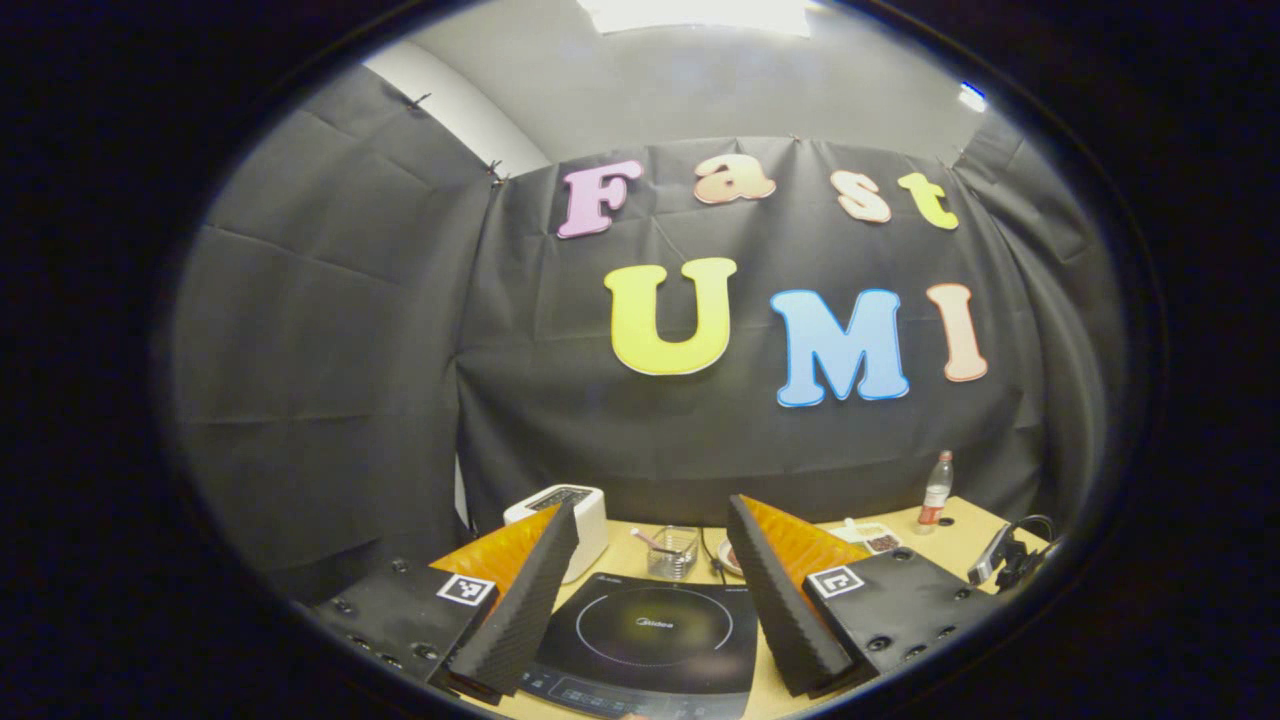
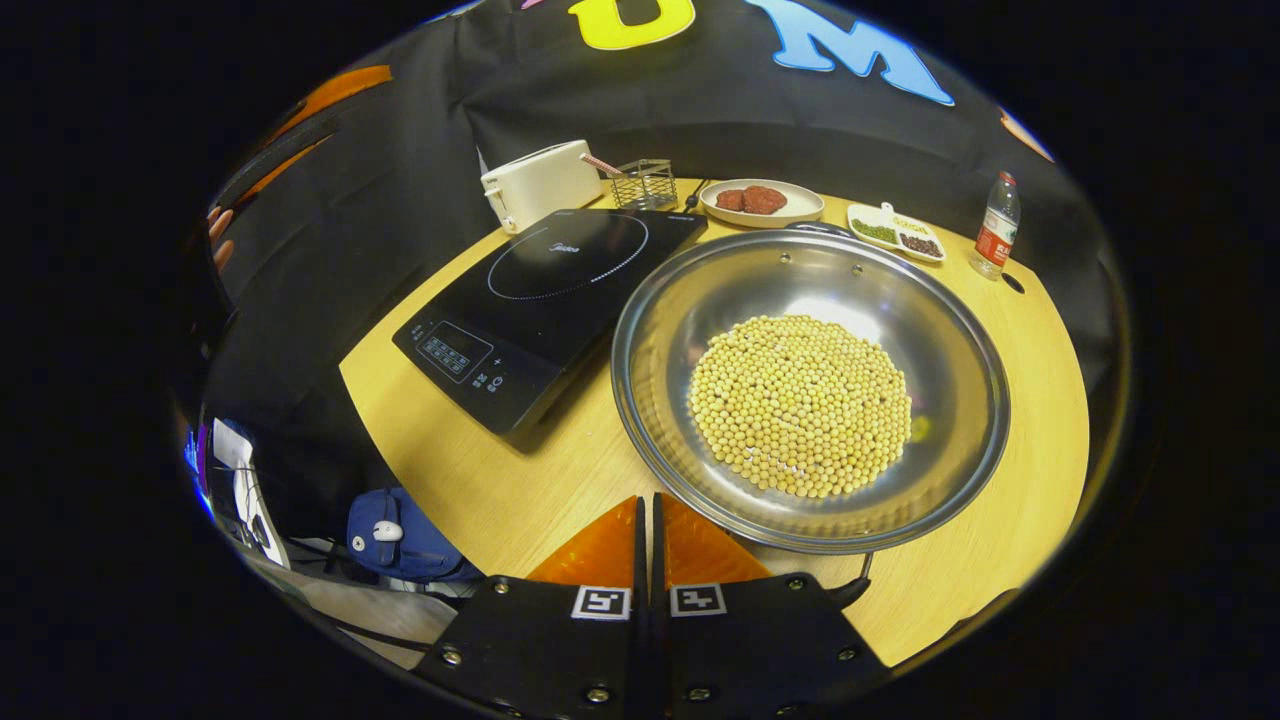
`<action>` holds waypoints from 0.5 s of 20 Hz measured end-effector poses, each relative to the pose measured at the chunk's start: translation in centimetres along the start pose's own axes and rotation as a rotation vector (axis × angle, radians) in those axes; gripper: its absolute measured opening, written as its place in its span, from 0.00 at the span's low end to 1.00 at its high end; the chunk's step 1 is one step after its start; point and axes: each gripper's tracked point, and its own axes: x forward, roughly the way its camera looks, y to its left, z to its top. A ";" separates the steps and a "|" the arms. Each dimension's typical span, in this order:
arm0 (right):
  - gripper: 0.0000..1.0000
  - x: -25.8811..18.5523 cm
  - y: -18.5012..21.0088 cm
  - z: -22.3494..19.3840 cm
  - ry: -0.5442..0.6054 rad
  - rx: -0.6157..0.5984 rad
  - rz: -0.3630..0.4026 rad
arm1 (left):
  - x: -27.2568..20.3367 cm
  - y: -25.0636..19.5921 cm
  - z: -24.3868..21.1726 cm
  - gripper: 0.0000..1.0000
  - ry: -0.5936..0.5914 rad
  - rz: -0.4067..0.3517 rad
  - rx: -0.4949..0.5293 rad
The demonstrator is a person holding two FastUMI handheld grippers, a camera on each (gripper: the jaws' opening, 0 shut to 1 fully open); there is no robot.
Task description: First push the handle of the pot to place it horizontally, then grasp the pot with both hands and set it on the induction cooktop.
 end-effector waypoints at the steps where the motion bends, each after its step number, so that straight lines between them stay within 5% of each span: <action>1: 0.01 -0.1 -0.2 -0.2 0.009 0.003 -0.005 | 0.4 -0.5 -0.3 0.98 0.002 -0.015 -0.003; 10: 0.00 -1.1 -3.8 -1.4 0.105 -0.046 -0.110 | 5.0 -4.3 -1.6 0.98 0.021 -0.129 -0.038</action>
